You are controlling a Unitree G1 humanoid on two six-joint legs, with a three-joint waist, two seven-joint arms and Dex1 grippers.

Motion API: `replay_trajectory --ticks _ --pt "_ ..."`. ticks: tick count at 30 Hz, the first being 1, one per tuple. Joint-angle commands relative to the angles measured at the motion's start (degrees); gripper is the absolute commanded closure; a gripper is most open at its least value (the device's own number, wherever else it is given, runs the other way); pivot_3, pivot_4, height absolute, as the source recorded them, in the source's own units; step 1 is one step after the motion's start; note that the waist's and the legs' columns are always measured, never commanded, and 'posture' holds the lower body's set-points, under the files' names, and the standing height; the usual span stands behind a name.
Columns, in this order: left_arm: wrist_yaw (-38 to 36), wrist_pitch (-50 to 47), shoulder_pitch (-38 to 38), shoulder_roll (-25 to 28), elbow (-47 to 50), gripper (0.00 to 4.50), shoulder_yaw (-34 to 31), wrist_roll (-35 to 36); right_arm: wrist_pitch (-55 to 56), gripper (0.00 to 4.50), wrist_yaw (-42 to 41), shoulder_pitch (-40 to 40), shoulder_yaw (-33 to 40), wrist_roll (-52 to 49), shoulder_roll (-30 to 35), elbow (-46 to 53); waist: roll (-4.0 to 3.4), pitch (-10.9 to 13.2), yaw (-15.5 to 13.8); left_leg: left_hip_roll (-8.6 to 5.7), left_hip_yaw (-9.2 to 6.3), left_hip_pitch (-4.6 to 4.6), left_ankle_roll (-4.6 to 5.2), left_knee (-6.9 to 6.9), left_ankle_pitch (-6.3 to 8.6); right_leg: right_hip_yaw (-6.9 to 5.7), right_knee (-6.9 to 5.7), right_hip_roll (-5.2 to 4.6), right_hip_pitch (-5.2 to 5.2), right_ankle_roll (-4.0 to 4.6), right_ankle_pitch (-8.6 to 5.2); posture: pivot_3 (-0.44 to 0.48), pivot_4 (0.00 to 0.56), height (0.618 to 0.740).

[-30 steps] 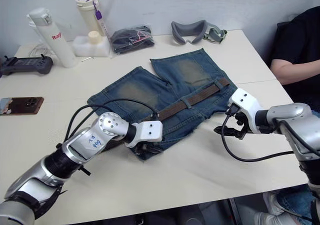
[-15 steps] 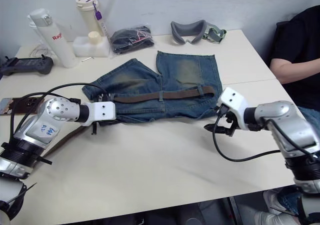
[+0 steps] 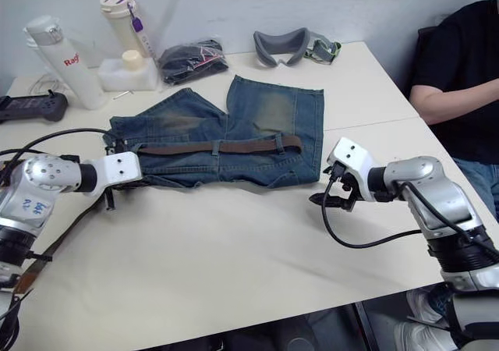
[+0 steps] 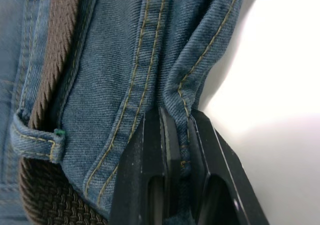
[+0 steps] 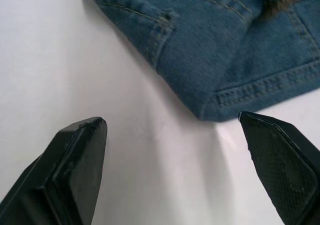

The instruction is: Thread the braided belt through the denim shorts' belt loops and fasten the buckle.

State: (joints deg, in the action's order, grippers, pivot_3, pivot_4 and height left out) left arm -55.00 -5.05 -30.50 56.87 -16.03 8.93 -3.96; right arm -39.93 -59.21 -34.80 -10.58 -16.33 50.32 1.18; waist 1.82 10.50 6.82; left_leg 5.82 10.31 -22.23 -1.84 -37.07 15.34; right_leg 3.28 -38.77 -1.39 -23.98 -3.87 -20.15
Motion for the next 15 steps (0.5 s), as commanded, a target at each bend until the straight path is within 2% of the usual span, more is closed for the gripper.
replay_trajectory --ticks 1,5,7,8,9,12,15 --pt "-2.4 -6.4 3.2 0.5 4.8 4.45 -3.8 4.0 1.5 0.00 -0.4 -1.9 1.5 0.6 -0.6 -1.4 0.01 0.0 0.0 -0.01 0.00 0.00 -0.01 -0.02 -0.01 0.00 -0.02 -0.01 0.00 0.00 0.00 0.000 0.150 0.730" --pt "-3.3 -11.8 5.4 1.3 7.4 4.45 -6.1 6.1 2.2 0.00 0.1 -3.3 2.4 0.4 -2.5 -3.6 0.03 0.0 -0.1 -0.04 0.00 0.00 -0.01 -0.07 -0.01 0.00 -0.06 -0.03 0.00 0.00 0.00 0.000 0.150 0.730" --pt "-5.6 -14.2 6.7 2.3 8.8 3.51 -6.9 7.7 1.6 0.00 0.3 -4.4 3.3 -0.5 -3.8 -5.2 0.02 0.0 0.0 -0.04 0.01 -0.01 -0.01 -0.07 -0.01 -0.01 -0.08 -0.02 -0.01 -0.01 0.00 0.000 0.150 0.730" --pt "-5.4 -15.7 6.7 2.0 9.2 3.29 -7.8 8.6 0.8 0.00 -0.2 -5.1 3.8 -1.3 -4.3 -6.1 0.01 0.0 0.0 -0.04 0.01 -0.01 -0.02 -0.06 -0.01 -0.02 -0.08 -0.02 -0.02 0.00 0.00 0.000 0.150 0.730" --pt "-5.8 -17.3 6.6 1.8 9.9 2.72 -8.9 10.1 -0.1 0.00 -0.9 -5.7 4.3 -2.2 -4.6 -6.8 0.02 0.1 -0.1 -0.04 0.01 -0.01 -0.02 -0.03 0.00 -0.02 -0.08 -0.02 -0.03 -0.01 0.00 0.000 0.150 0.730" --pt "-6.4 -27.1 3.9 0.2 12.0 1.42 -15.7 18.9 -3.5 0.00 -2.4 -8.6 7.3 -5.8 -5.9 -9.4 0.08 0.2 -0.4 -0.03 0.00 -0.08 -0.03 -0.06 -0.01 -0.02 -0.10 -0.02 -0.08 -0.01 0.00 0.000 0.150 0.730" --pt "-4.9 -33.2 0.4 -0.5 11.7 0.08 -21.2 24.5 -3.5 0.00 -1.6 -10.7 8.8 -6.0 -6.4 -12.1 0.19 0.3 -0.5 -0.05 -0.02 -0.24 -0.03 -0.16 -0.01 -0.07 -0.20 -0.03 -0.23 -0.01 0.00 0.000 0.150 0.730"
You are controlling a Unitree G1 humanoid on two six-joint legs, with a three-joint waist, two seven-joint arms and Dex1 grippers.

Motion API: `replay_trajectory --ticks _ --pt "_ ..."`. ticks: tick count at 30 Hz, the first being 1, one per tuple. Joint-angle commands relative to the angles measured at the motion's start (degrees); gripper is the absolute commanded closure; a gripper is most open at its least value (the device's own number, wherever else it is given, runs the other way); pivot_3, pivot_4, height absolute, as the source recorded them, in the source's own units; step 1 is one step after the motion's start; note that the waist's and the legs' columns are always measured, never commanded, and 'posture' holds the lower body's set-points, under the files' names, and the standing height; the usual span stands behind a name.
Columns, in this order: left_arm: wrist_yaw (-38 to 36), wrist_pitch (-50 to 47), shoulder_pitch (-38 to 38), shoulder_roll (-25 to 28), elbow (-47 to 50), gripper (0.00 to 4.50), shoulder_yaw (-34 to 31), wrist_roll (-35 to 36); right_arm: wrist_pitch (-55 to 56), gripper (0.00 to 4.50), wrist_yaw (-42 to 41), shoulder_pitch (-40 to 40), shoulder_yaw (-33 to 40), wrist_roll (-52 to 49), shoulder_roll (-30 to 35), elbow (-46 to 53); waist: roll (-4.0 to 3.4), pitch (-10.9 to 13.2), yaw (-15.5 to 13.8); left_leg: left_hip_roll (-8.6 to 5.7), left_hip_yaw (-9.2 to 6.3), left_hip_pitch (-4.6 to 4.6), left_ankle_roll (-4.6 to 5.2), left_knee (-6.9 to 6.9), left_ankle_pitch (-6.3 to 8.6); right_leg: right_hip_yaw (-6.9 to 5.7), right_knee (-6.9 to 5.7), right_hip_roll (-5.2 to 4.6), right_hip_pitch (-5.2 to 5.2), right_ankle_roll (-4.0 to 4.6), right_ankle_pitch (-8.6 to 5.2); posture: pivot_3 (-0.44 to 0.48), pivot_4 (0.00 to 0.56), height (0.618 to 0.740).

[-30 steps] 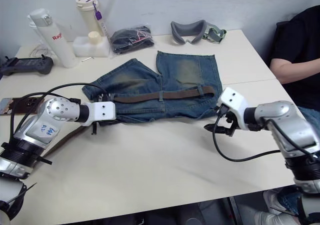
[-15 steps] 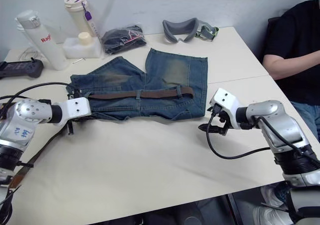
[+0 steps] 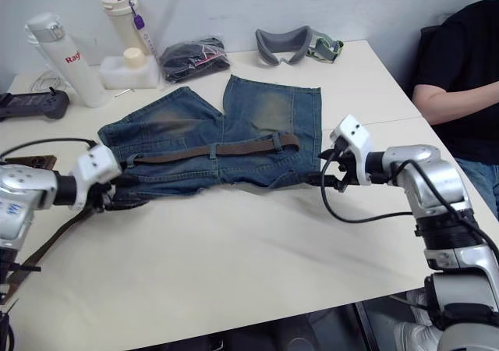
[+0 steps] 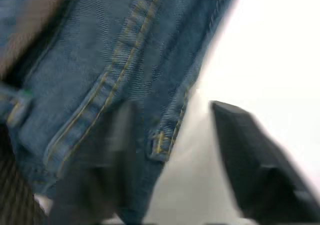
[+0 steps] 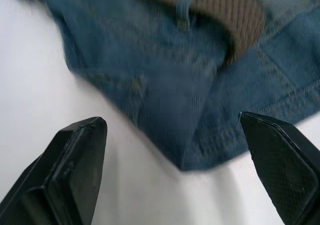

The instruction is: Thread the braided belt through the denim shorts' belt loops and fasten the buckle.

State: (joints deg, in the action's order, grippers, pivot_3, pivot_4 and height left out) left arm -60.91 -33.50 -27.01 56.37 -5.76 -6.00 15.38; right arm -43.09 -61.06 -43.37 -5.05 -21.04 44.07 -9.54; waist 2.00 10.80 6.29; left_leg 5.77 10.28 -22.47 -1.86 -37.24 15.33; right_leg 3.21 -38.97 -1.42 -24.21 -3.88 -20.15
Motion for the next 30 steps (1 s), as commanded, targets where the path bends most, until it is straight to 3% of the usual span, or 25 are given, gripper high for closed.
replay_trajectory --ticks 1,4,8,13,16,22,30 --pt "2.0 -6.8 -4.7 -0.3 0.6 0.03 -8.1 6.8 -0.9 0.00 0.9 -3.3 4.0 -1.6 -0.7 -3.3 0.03 0.0 0.0 -0.01 0.00 -0.02 0.00 0.00 0.00 0.00 0.00 -0.01 -0.02 0.00 0.00 0.000 0.150 0.730" --pt "7.9 -12.4 -9.9 -2.7 -3.6 0.03 -11.1 8.7 -0.6 0.00 5.1 -8.2 6.5 -1.3 -4.4 -11.9 0.05 0.0 0.0 -0.05 0.00 -0.03 0.00 -0.06 0.00 -0.04 -0.03 -0.02 -0.02 -0.03 0.02 0.000 0.150 0.730" --pt "12.5 -17.3 -13.5 -6.5 -7.9 0.03 -9.2 8.3 1.5 0.00 9.0 -15.3 8.1 -0.3 -10.3 -25.6 0.04 0.0 0.3 -0.08 0.10 0.06 0.01 -0.10 -0.01 -0.07 -0.21 -0.01 -0.04 -0.06 0.03 0.000 0.150 0.730" --pt "15.8 -15.1 -16.2 -9.6 -17.1 0.03 -4.3 4.0 9.3 0.00 12.6 -22.0 8.4 3.1 -15.7 -41.4 0.05 0.0 0.5 -0.03 0.26 -0.08 -0.05 -0.06 -0.04 -0.06 -0.40 0.04 -0.37 -0.06 0.00 0.000 0.150 0.730" --pt "19.6 -13.0 -19.4 -11.3 -24.2 0.03 -4.5 2.2 12.4 0.00 14.0 -25.4 11.2 2.3 -18.3 -48.6 0.07 0.0 0.8 -0.03 0.34 -0.13 -0.05 -0.11 -0.04 -0.05 -0.43 0.03 -0.44 -0.06 0.00 0.000 0.150 0.730" --pt "22.6 -9.5 -22.6 -10.7 -31.1 0.03 -5.9 0.7 16.5 0.00 15.2 -27.8 13.3 3.8 -20.7 -56.0 0.07 0.0 1.6 -0.02 0.35 -0.15 -0.05 -0.11 -0.04 -0.08 -0.47 0.00 -0.44 -0.07 -0.01 0.000 0.150 0.730" --pt "24.2 -6.3 -18.8 -9.1 -35.4 0.03 -6.2 -1.8 19.0 0.00 19.5 -28.2 17.6 3.0 -25.0 -61.6 0.06 0.0 2.7 0.01 0.38 -0.12 -0.08 -0.09 -0.05 -0.06 -0.55 0.01 -0.49 -0.08 -0.02 0.000 0.150 0.730"
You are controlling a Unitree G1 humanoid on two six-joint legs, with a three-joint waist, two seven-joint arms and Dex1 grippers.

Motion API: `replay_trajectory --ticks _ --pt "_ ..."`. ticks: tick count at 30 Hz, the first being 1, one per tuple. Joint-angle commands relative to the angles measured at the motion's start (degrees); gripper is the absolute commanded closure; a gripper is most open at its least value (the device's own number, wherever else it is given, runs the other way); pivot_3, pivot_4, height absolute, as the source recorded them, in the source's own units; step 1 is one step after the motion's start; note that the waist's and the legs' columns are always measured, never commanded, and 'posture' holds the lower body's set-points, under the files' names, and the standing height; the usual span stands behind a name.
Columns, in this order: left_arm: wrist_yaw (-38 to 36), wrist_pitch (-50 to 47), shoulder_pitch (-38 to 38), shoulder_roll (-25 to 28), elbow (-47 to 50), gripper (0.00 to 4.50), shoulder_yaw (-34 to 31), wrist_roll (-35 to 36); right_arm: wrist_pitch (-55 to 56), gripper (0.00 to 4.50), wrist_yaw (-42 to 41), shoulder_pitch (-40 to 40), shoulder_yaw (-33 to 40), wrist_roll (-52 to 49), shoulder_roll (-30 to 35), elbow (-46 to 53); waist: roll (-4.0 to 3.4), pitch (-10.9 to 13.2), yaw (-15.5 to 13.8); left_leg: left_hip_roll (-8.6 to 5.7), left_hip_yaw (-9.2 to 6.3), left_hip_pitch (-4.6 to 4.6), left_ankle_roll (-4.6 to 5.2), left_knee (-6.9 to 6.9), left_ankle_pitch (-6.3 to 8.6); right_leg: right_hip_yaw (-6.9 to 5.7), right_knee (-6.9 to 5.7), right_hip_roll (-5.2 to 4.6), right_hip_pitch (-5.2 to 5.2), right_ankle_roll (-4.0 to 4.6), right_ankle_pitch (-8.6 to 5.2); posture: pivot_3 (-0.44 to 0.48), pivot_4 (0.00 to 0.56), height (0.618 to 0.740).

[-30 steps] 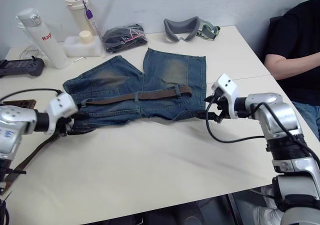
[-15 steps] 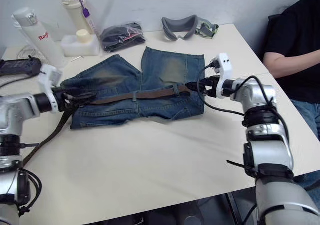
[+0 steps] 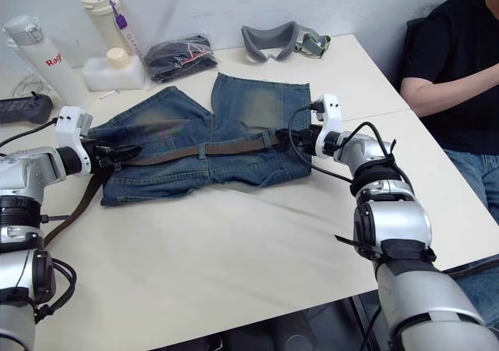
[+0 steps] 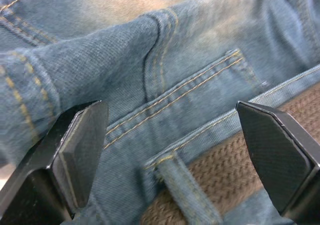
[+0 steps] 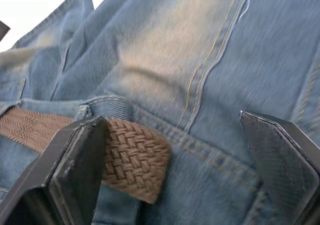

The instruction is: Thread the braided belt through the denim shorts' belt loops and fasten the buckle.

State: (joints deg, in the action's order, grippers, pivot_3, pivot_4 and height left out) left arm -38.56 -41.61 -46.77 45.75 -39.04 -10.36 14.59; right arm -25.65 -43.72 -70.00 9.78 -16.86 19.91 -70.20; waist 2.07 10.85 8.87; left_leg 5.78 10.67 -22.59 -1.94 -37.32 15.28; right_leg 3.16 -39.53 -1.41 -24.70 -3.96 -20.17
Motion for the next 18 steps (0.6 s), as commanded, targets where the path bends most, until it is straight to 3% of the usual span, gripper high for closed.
replay_trajectory --ticks 1,8,16,18 --pt "2.2 2.2 1.4 1.6 -2.5 0.03 -1.9 -1.2 1.6 0.00 2.0 -1.4 3.0 -1.0 -1.4 -1.2 0.00 0.0 0.2 0.00 0.00 -0.01 0.00 0.00 0.00 0.01 0.00 -0.01 -0.01 0.00 0.00 0.000 0.150 0.730" --pt "1.8 -0.4 3.9 1.9 -0.5 0.03 -4.6 0.8 0.8 0.00 -3.3 -0.9 2.7 0.3 -3.8 -1.1 0.00 0.0 0.8 0.00 0.00 0.05 -0.01 0.01 0.00 -0.01 -0.05 0.00 0.03 0.00 0.00 0.000 0.150 0.730" --pt "1.4 -9.4 8.6 3.6 7.7 0.00 -11.4 6.6 7.4 3.70 -13.3 1.1 -1.1 3.8 -4.3 2.2 0.00 0.0 1.2 0.00 0.00 0.07 -0.01 0.05 0.00 -0.01 -0.04 0.00 0.03 -0.01 -0.01 0.000 0.150 0.730" --pt "1.3 -11.7 9.2 4.8 9.1 0.00 -13.8 8.4 11.2 4.25 -15.6 2.2 -2.1 4.8 -4.1 3.9 0.00 0.0 1.2 0.00 -0.01 0.06 -0.01 0.05 0.00 -0.01 -0.04 0.00 0.03 -0.01 -0.01 0.000 0.150 0.730"
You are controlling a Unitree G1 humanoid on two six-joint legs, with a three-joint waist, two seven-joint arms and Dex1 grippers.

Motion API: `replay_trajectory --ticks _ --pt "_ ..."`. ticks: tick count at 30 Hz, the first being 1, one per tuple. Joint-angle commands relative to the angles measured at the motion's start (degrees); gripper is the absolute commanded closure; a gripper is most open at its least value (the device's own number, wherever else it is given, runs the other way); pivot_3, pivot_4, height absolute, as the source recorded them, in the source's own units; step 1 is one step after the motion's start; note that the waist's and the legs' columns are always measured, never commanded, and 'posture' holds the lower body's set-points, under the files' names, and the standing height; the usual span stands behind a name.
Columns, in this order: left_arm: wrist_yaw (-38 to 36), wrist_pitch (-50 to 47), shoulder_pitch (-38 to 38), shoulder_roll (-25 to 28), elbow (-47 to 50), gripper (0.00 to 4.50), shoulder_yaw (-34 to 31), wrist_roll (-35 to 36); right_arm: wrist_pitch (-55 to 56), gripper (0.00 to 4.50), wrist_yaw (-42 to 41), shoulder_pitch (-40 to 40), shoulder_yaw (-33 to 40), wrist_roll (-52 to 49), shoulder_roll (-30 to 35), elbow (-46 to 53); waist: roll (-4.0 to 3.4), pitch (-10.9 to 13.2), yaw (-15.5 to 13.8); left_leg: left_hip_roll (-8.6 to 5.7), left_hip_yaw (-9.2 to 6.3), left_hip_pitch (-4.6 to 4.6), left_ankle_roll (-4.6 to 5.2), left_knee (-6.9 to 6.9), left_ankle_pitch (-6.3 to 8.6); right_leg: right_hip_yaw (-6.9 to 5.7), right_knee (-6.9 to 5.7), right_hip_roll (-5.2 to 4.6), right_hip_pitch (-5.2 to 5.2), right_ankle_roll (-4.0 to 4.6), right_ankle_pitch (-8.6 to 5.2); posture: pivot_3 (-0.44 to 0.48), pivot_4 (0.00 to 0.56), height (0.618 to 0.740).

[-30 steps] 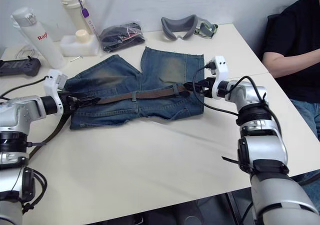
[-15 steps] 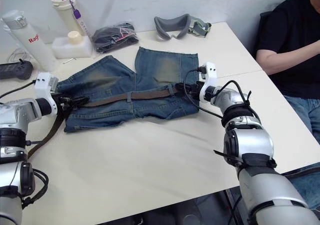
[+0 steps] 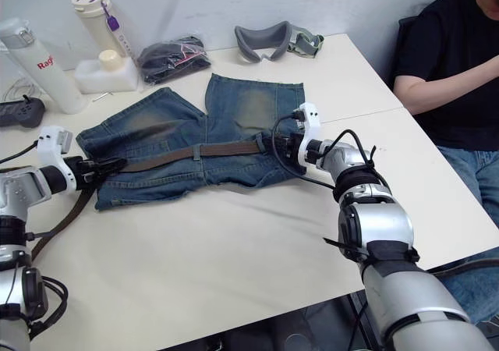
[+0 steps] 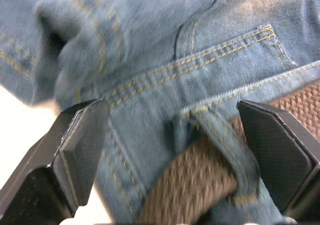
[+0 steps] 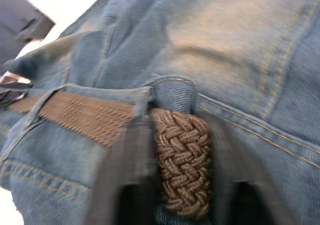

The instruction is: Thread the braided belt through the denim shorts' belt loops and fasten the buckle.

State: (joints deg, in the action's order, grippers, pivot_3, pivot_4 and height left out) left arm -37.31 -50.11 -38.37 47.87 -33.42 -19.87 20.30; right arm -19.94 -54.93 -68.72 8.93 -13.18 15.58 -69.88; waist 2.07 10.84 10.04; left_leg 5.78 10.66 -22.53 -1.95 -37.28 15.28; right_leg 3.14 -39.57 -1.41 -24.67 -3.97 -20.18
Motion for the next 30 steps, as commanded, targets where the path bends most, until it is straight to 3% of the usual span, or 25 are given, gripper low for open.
replay_trajectory --ticks 1,6,16,23,30 --pt "0.0 -4.1 1.1 3.2 4.2 0.00 -5.1 3.3 6.7 4.25 -5.2 1.4 -1.6 1.3 0.3 4.3 0.00 0.0 0.0 0.00 0.00 0.00 0.00 0.01 0.00 0.00 0.01 0.00 0.00 0.00 0.00 0.000 0.150 0.730" --pt "0.7 -6.5 4.4 4.7 7.3 0.00 -7.5 4.7 9.4 4.25 -7.2 4.3 -3.5 2.5 0.3 8.7 0.01 0.0 0.1 0.00 -0.03 0.00 -0.01 0.01 0.01 -0.02 0.02 -0.02 0.01 0.00 0.00 0.000 0.150 0.730" --pt "3.2 -6.6 0.1 -3.3 9.4 0.00 -5.6 7.2 8.1 4.25 -6.8 5.9 -3.9 1.8 -0.5 12.5 0.04 0.0 -0.3 0.00 -0.07 0.01 -0.01 -0.08 0.01 -0.06 -0.01 -0.02 0.07 -0.01 0.00 0.000 0.150 0.730" --pt "2.6 -5.3 1.5 -4.1 6.9 0.00 -0.8 4.9 6.7 4.25 -6.3 7.2 -3.4 1.2 -0.1 14.6 0.03 0.0 0.0 0.00 -0.04 0.08 -0.03 0.00 0.00 -0.02 -0.02 0.01 0.07 0.01 -0.01 0.000 0.150 0.730" --pt "3.8 -5.9 1.9 -3.3 6.3 0.00 -3.8 6.1 5.0 4.25 -5.8 8.8 -3.2 0.6 0.4 17.4 0.03 0.0 0.0 -0.01 -0.04 0.09 -0.03 -0.01 0.00 -0.02 -0.02 -0.01 0.08 0.01 -0.01 0.000 0.150 0.730"
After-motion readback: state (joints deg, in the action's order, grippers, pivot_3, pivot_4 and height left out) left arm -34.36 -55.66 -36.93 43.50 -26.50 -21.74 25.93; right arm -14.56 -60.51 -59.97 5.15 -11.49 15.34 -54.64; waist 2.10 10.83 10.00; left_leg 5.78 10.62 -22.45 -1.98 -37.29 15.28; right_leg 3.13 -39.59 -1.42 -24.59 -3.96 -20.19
